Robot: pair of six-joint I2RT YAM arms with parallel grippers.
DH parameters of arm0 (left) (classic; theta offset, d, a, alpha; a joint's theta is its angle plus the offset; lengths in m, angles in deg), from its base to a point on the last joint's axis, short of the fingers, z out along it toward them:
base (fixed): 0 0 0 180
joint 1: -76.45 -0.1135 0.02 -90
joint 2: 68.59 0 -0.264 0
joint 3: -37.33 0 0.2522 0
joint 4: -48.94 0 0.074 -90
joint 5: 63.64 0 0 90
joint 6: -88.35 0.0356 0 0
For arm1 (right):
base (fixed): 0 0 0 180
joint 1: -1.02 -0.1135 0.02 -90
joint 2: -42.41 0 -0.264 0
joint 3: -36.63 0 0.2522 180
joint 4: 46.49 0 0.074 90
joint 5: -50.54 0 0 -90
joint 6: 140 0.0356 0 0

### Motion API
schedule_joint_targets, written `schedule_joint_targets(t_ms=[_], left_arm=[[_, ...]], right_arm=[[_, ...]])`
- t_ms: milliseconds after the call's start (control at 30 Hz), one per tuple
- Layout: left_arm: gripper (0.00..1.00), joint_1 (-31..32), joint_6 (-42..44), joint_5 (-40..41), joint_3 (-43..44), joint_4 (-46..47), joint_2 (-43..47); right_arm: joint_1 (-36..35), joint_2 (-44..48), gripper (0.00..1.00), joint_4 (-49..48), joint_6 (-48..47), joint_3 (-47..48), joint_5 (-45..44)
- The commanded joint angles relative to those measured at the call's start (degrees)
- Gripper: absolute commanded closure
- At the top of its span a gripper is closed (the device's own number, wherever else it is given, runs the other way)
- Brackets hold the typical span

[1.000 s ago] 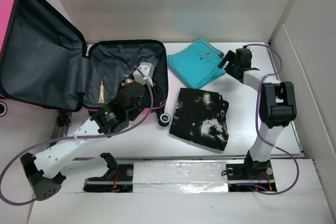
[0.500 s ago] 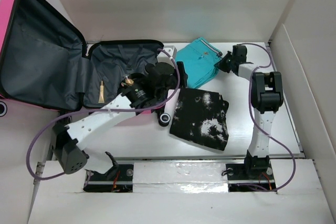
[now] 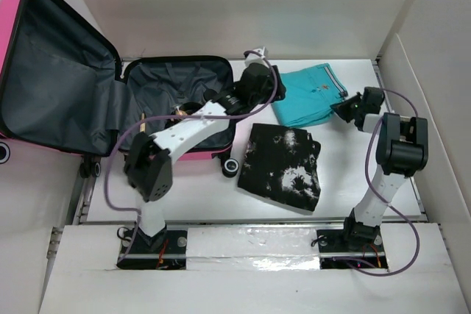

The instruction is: Pack the luggage

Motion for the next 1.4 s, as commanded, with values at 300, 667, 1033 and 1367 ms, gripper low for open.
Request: schedule_joint_targets(t_ms=[300,667,1033,1367], left_arm=[[0.45,-1.57,-0.81,3.67,32.18,-14.56,-28.79],[0.33,-4.47,-4.15,3.76,39.30,-17.38,-40.13],[0.34,-5.00,-11.27,-5.91,46.42,-14.66,-49.63],[0.64,-3.24,-14.08,-2.57,49.15,-11.76,-53.68]], right_arm=[[2.44,7.13,0.19,-12.22,2.86,-7.39,2.21],[2.97,30.94,0.02,-10.37,0.66,-15.72,-1.39],[-5.02,50.55,0.03,-5.89,-5.66,-19.51,-3.41],[-6.96,63.81,0.05,-0.09,-8.65,-19.60,-3.06]])
